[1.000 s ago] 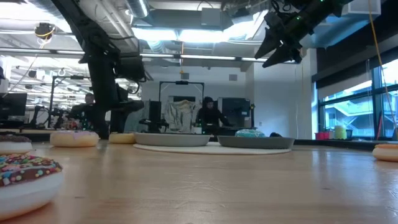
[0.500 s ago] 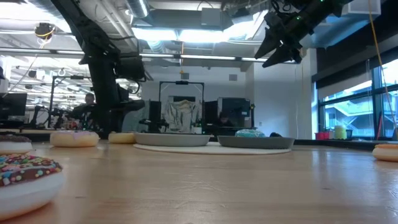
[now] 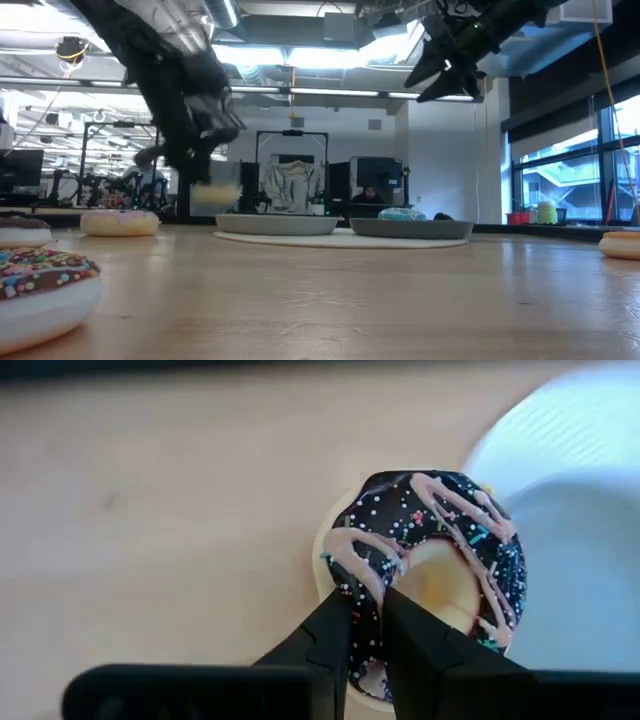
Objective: Pick & Place donuts
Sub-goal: Put the large black donut on the dark gray plate
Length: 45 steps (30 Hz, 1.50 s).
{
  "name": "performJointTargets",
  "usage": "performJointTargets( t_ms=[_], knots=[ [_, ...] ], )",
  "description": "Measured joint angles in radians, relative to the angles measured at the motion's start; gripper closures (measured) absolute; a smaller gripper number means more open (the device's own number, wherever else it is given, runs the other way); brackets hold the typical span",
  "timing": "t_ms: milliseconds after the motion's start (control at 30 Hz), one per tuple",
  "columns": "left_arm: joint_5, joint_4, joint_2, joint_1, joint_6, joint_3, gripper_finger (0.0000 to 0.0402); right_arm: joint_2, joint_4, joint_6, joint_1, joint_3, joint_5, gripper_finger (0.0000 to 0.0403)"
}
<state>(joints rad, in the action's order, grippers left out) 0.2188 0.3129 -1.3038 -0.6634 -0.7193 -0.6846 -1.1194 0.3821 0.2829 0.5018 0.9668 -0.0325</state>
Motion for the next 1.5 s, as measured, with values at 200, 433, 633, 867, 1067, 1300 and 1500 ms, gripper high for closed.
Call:
performJointTargets(
  t_ms=[200, 433, 633, 867, 1067, 1300, 1500],
  knots=[
    [0.001, -0.358, 0.133, 0.064, 0.071, 0.000, 0.0353, 0.000, -0.141, -0.058, -0.009, -0.016, -0.001, 0.0162],
    [0.152, -0.855, 0.135, 0.184, 0.232, -0.001, 0.0358, 0.000, -0.707, -0.168, -0.105, -0.162, -0.027, 0.0162],
    [0.245, -1.145, 0.056, 0.282, 0.402, -0.001, 0.0357, -0.031, -1.072, -0.255, -0.190, -0.248, -0.027, 0.0162],
    [0.260, -1.347, -0.076, 0.343, 0.454, -0.001, 0.0360, -0.186, -1.066, -0.324, -0.255, -0.174, -0.036, 0.0162],
    [0.261, -1.442, -0.127, 0.368, 0.463, -0.001, 0.0359, -0.306, -1.034, -0.337, -0.264, -0.049, -0.133, 0.0162],
    [0.260, -1.471, -0.128, 0.377, 0.508, -0.001, 0.0365, -0.383, -1.001, -0.315, -0.264, 0.049, -0.132, 0.0162],
    [0.259, -1.482, -0.128, 0.377, 0.508, -0.001, 0.0362, -0.439, -0.988, -0.311, -0.264, 0.114, -0.133, 0.0162]
  ],
)
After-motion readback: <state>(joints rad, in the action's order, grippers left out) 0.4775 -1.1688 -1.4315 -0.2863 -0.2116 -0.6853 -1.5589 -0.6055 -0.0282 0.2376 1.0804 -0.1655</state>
